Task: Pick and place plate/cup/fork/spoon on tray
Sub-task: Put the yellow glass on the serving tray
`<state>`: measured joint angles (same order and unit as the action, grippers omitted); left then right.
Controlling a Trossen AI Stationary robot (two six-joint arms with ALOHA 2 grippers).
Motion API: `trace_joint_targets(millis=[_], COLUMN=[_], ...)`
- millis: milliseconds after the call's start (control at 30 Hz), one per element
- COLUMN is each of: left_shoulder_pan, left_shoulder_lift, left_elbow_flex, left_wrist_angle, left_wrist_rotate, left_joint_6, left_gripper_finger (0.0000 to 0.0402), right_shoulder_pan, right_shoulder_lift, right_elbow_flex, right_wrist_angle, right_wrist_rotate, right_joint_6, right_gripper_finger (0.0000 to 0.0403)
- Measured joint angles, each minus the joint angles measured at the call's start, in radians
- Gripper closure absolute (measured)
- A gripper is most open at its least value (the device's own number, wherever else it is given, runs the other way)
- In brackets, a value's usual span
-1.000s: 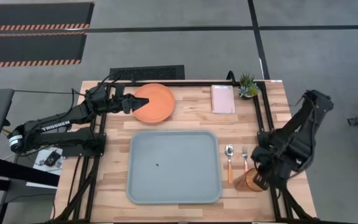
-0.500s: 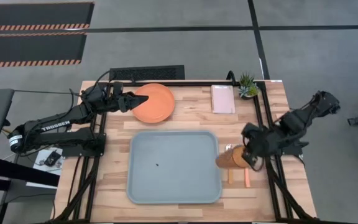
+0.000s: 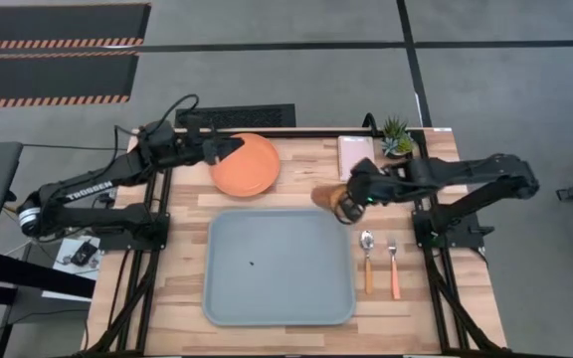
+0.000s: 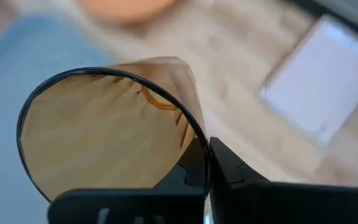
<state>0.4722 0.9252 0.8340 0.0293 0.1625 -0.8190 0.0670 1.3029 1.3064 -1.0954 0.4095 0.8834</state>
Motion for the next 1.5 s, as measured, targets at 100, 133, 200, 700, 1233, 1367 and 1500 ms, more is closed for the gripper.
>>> trace_joint_targets(millis=[100, 133, 200, 700, 1233, 1367, 1500], left_shoulder_pan=[-0.009, -0.016, -0.029, -0.104, -0.105, -0.105, -0.104], left_shoulder_lift=[0.060, 0.081, 0.121, 0.371, 0.485, 0.485, 0.485], left_elbow_flex=[0.078, 0.104, 0.149, 0.297, 0.300, 0.300, 0.300], left_wrist_angle=[-0.097, -0.127, -0.182, -0.237, -0.162, -0.194, -0.206], left_wrist_rotate=[-0.027, -0.036, -0.048, -0.105, -0.222, -0.257, -0.257], left_joint_6=[0.006, 0.006, 0.028, 0.087, 0.139, 0.153, 0.172], left_gripper_finger=[0.0162, 0.0162, 0.0162, 0.0162, 0.0162, 0.0162, 0.0162], right_shoulder_pan=[-0.062, -0.084, -0.124, -0.311, -0.307, -0.295, -0.282], right_shoulder_lift=[0.039, 0.049, 0.076, 0.303, 0.489, 0.488, 0.487], right_elbow_flex=[0.000, 0.002, 0.027, 0.307, 0.418, 0.419, 0.419], right_wrist_angle=[0.091, 0.119, 0.157, 0.225, 0.297, 0.337, 0.358], right_wrist_rotate=[0.088, 0.119, 0.169, 0.275, 0.241, 0.238, 0.244], right_joint_6=[-0.031, -0.044, -0.074, -0.357, -0.477, -0.506, -0.541], right_gripper_finger=[0.0393, 0.0393, 0.0391, 0.0391, 0.0391, 0.0391, 0.0390])
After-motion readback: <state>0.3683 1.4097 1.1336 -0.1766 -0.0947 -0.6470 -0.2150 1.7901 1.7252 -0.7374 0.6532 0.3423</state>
